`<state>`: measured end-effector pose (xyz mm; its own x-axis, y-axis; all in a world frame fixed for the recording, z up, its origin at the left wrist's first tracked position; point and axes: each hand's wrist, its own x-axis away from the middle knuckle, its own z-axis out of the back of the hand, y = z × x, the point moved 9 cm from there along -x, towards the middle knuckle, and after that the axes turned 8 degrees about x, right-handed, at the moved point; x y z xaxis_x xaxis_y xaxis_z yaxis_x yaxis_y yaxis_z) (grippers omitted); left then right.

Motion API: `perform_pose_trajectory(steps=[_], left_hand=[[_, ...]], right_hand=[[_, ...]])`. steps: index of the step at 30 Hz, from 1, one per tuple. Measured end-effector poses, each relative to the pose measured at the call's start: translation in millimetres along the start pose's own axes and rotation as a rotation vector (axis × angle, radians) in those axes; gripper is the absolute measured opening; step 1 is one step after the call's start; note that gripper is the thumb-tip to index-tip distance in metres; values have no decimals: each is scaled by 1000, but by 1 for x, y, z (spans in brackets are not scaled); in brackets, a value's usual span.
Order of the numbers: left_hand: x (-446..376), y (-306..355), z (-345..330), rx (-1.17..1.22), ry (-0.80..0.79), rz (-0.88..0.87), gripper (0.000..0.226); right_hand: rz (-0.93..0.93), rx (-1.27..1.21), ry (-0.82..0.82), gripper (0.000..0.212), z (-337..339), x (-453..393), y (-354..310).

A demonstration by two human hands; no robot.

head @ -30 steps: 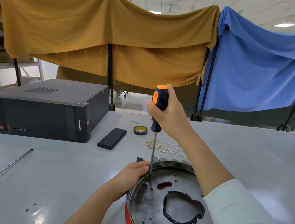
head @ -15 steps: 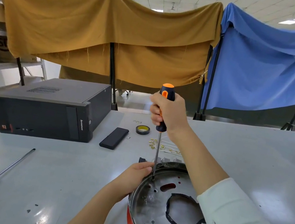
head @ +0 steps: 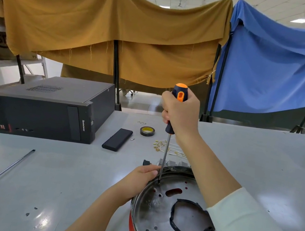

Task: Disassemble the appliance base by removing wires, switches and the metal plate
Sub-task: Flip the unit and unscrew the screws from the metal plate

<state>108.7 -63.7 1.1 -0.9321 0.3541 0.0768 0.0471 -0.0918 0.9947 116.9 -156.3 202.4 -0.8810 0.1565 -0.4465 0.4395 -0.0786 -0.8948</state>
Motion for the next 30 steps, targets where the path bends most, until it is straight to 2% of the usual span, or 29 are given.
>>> perform_pose_trajectory(steps=[3, 5, 7, 10, 13, 16, 20, 22, 25, 28, 30], left_hand=[[0, 0, 1, -1, -2, 1, 36], [1, 0, 2, -5, 3, 0, 36], [1, 1, 1, -14, 4, 0, 38], [1, 1, 1, -27, 6, -4, 37], [0, 0, 1, -25, 6, -2, 35], [1, 0, 1, -28, 5, -4, 34], [2, 2, 1, -26, 14, -5, 36], [3, 2, 0, -12, 14, -6, 38], [4, 4, -1, -6, 7, -10, 38], [4, 4, -2, 9, 2, -9, 37], [4, 4, -2, 17, 2, -4, 35]], right_hand=[[-84, -224, -351, 19, -27, 1, 2], [-63, -227, -426, 15, -32, 2, 1], [-6, -70, -338, 13, -25, 1, 1], [9, 236, -106, 28, -6, -2, 1], [-26, 199, 10, 24, 2, -2, 2], [17, 70, -18, 20, -3, 0, -1], [-39, -186, -343, 23, -26, 2, -1], [14, -68, -287, 14, -22, 3, -2], [64, 211, -79, 27, -10, 3, -2], [20, 188, -47, 19, -9, 2, 3], [24, 80, -51, 17, -6, 1, 3]])
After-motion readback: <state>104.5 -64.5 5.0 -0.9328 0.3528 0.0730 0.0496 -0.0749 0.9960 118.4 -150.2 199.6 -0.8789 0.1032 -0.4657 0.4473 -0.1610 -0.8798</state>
